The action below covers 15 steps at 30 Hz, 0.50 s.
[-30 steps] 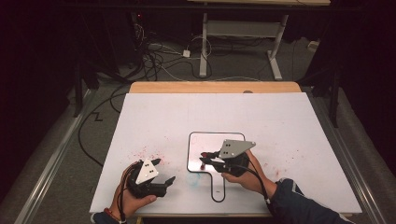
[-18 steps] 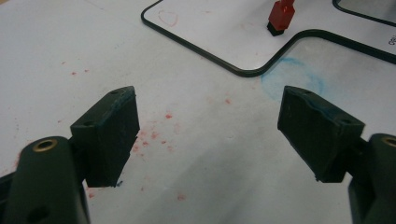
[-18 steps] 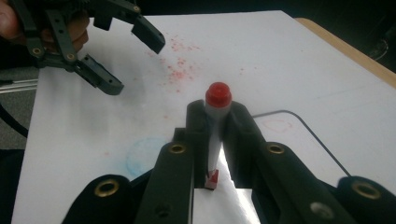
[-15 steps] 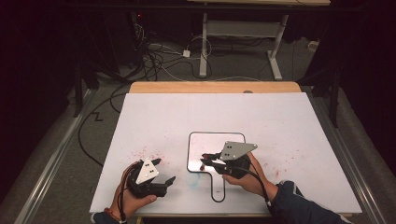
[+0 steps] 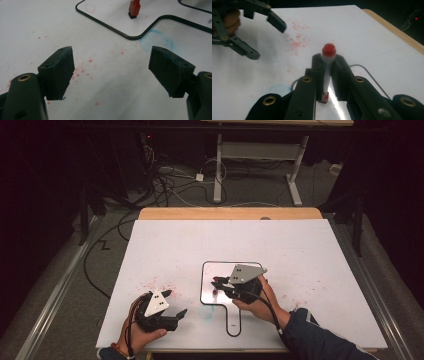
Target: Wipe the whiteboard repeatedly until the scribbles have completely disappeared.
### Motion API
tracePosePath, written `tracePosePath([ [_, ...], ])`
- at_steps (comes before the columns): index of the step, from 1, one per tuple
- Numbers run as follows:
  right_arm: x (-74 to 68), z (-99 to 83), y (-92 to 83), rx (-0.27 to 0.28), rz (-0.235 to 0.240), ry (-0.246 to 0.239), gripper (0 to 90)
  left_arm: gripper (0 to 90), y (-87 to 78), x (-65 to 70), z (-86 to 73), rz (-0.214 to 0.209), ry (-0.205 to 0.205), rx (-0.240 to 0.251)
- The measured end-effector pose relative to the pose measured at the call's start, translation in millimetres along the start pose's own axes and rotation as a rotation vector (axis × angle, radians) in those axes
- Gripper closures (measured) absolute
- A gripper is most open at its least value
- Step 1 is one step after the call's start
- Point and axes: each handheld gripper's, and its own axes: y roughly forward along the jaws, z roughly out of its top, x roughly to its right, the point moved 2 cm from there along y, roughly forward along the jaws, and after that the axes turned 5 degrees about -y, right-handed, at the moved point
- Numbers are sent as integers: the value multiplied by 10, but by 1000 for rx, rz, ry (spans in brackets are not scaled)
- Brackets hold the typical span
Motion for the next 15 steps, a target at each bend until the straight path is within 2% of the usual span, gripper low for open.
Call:
tracePosePath([
  [5,105,-25,20,-3,-34,6,820,197,2,13,7,-2,2,1],
  [7,121,-37,9,1,-28,23,820,197,6,12,5,-3,1,-1],
  [10,90,-47,-43,7,27,58,820,197,8,8,2,-5,1,-4],
  [15,-3,-52,-172,-23,72,46,820,197,-3,19,9,-3,3,5],
])
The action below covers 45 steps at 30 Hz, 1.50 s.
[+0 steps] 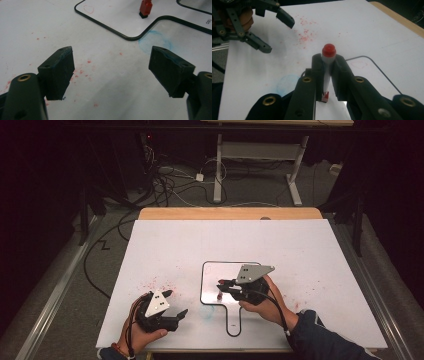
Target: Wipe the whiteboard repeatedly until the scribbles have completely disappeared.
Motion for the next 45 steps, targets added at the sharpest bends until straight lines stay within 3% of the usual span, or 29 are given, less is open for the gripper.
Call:
tracePosePath([
  [6,-56,5,-25,-10,2,-41,820,197,-1,5,13,6,3,6],
  [9,0,14,30,-8,-43,-69,820,197,-3,1,13,5,1,8],
  [13,182,36,177,23,-70,-44,821,197,1,1,11,3,1,7],
  [16,280,95,330,34,-88,-55,820,197,1,-3,8,2,-2,9],
  [22,525,217,606,10,-168,-70,820,197,-7,-2,3,-4,-3,15],
  [26,740,241,713,0,-214,-39,820,197,-10,-10,1,-7,-1,15],
  [29,847,254,754,8,-207,4,820,197,-11,-6,4,-10,2,15],
  [30,836,266,761,3,-205,5,820,197,-12,-4,4,-10,3,16],
  [36,636,344,768,4,-85,-12,820,197,-20,-7,5,-8,-3,24],
  [38,640,352,765,-6,-86,-13,820,197,-22,-1,6,-8,0,22],
  [43,753,336,755,-43,-178,-2,820,197,-14,-1,7,-9,1,19],
  [45,762,330,752,-41,-174,-3,820,197,-13,0,6,-10,1,19],
])
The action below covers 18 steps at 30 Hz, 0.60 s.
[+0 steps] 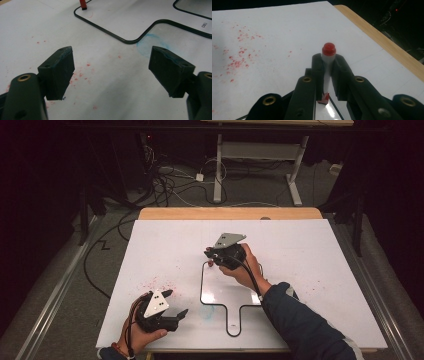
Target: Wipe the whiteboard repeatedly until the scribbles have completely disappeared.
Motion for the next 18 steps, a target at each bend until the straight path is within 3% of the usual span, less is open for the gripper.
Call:
tracePosePath([
  [3,-36,12,-28,11,82,30,820,197,-9,-7,-1,2,-1,4],
  [7,-146,51,-73,-7,135,21,820,197,-17,-10,3,2,-9,10],
  [10,-158,58,-79,-14,129,17,819,197,-15,-1,5,3,-4,7],
  [13,-109,52,-77,-47,35,-16,820,197,-15,-3,5,4,-7,8],
  [16,-92,40,-85,-48,27,6,819,197,-12,0,4,2,-8,7],
  [18,-156,45,-86,-25,69,15,819,197,-8,1,4,2,-8,6],
])
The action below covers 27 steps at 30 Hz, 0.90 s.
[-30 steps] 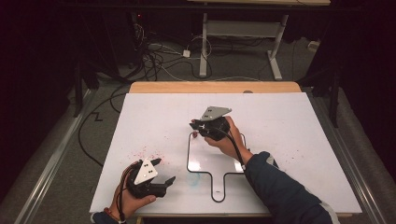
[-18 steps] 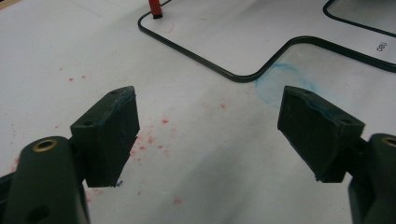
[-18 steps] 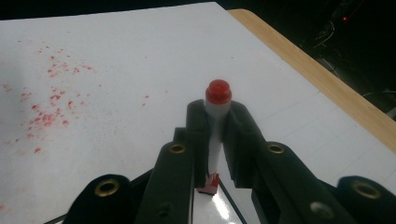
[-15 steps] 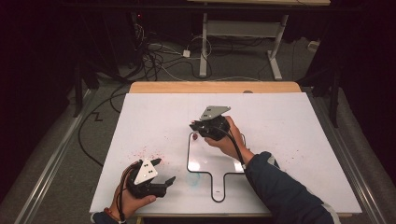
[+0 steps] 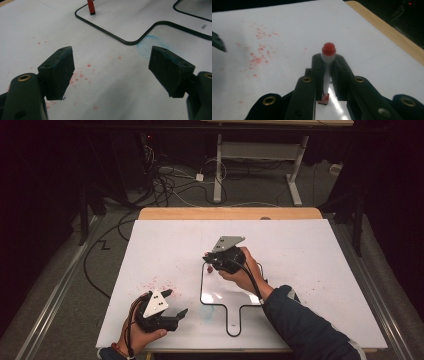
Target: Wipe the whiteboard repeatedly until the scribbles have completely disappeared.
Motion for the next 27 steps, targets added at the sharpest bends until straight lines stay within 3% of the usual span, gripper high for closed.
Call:
tracePosePath([
  [2,-74,16,1,10,38,5,819,197,-2,2,0,-3,0,-1],
  [5,-97,14,-30,-2,30,-6,819,197,-4,7,0,-4,2,-2],
  [9,31,-63,-131,-42,-36,14,819,197,0,4,-3,-5,2,-2],
  [12,69,-116,-205,-50,-45,33,819,197,7,4,-2,-4,-2,-5],
  [17,-90,-150,-286,-21,27,39,819,197,18,12,2,-6,1,-10],
  [19,-110,-168,-323,-27,13,18,819,197,24,16,1,-8,4,-15],
  [21,-62,-205,-355,-42,-41,17,819,197,25,19,1,-7,7,-17],
  [24,23,-249,-393,-52,-79,50,819,197,23,19,3,-6,6,-13],
  [27,-21,-268,-401,-23,-39,47,819,197,24,9,2,-4,4,-13],
])
